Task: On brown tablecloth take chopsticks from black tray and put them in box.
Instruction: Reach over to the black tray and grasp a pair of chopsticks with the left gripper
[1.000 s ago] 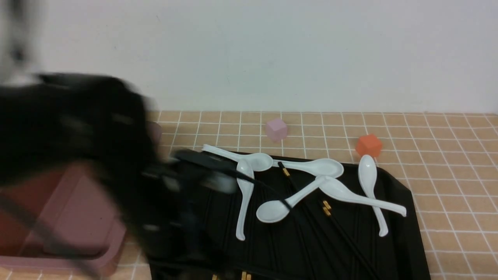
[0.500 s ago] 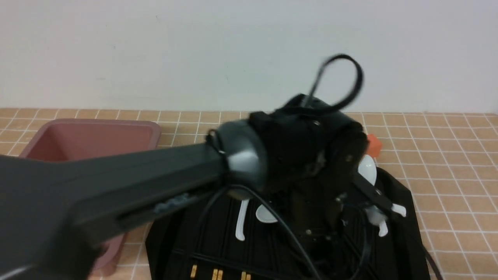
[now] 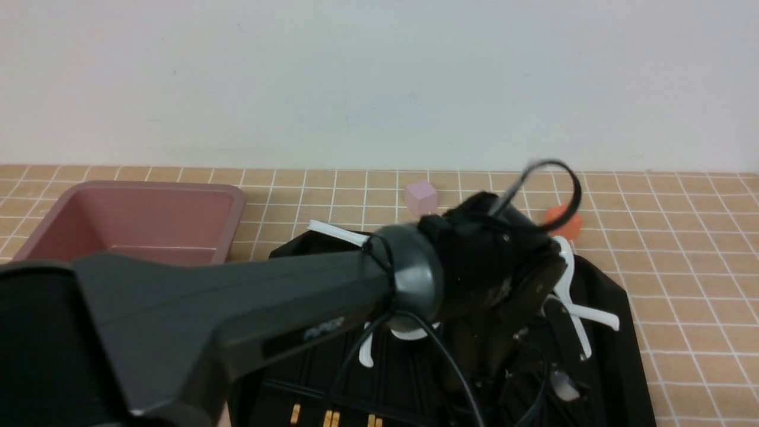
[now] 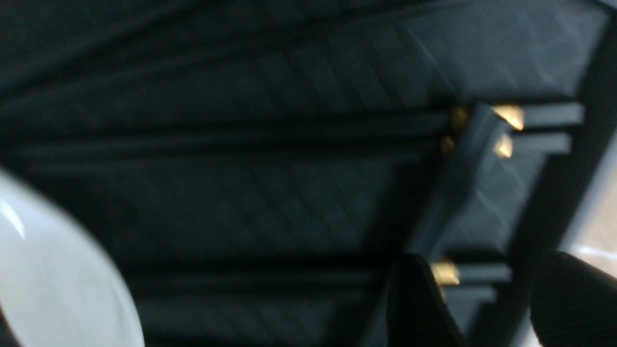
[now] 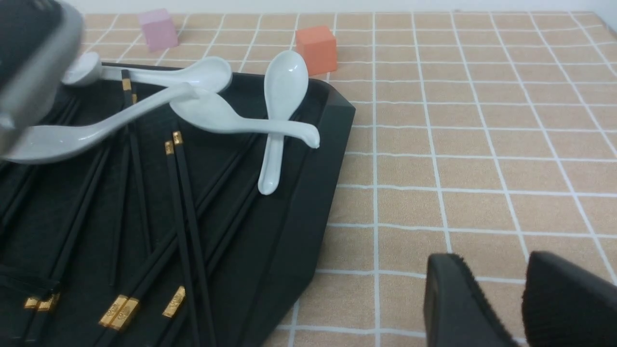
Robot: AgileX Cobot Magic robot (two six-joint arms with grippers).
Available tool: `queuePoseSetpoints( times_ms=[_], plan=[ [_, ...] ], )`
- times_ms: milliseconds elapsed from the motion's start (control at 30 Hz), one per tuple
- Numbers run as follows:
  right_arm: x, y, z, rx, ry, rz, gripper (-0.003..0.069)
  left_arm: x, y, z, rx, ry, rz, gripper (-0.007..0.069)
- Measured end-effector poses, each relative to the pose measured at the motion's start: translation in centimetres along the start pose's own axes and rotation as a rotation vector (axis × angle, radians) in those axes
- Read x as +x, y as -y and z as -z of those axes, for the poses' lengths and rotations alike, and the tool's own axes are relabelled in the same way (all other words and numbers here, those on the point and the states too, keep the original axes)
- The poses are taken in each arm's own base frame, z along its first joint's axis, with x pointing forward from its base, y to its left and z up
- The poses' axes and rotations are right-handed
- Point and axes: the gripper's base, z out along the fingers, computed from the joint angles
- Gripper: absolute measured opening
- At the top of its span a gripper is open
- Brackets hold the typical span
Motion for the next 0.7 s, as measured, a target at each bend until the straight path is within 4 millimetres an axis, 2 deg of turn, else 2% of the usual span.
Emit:
queuePoseSetpoints(
  times_ms=[700],
  plan=[
    [0.00, 0.00, 0.00, 0.000, 0.000, 0.000, 0.0240, -0.30, -0.16, -0.47, -0.014, 0.020, -0.031, 0.0344]
  ],
)
